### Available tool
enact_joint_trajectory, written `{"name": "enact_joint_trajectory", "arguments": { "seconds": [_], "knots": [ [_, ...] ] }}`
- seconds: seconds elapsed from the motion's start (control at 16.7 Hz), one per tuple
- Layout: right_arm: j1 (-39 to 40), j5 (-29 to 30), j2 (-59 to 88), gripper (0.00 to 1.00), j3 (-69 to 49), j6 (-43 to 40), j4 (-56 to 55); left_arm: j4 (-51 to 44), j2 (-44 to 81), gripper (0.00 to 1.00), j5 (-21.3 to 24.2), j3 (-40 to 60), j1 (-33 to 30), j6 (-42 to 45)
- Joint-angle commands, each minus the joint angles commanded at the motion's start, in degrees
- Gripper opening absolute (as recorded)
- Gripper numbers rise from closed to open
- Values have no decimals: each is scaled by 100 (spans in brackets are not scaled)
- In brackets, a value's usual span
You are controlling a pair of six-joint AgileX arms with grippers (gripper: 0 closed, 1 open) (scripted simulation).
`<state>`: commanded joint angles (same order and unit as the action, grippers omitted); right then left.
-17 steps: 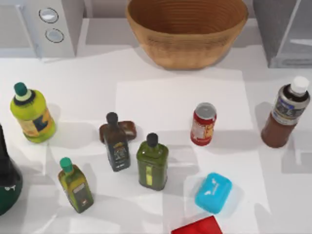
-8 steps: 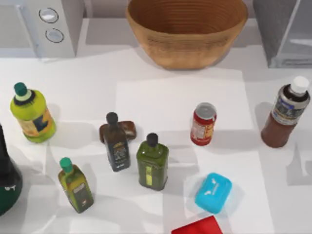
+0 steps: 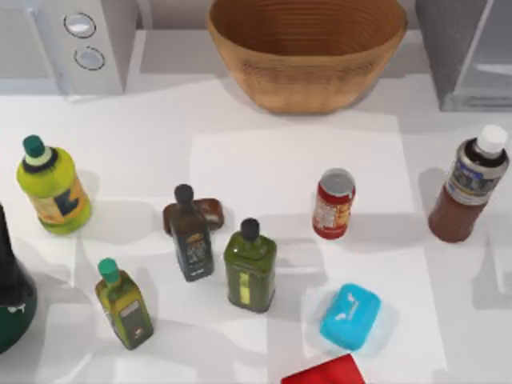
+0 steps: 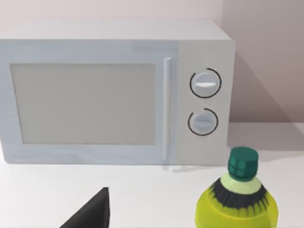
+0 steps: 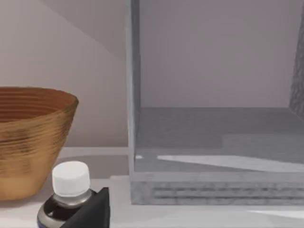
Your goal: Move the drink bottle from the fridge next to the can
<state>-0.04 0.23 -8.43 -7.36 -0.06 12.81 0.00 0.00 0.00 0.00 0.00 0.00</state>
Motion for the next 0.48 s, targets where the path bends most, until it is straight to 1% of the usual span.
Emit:
{"name": "enact_joint_trajectory", "arguments": {
  "seconds": [0.18,0.48],
  "knots": [
    [2,-9,-735,100,-601,-1,1352,0,0,100,0,0,0,0],
    [0,-22,-2083,100,-1699,-7,3976,0,0,100,0,0,0,0]
  ]
}}
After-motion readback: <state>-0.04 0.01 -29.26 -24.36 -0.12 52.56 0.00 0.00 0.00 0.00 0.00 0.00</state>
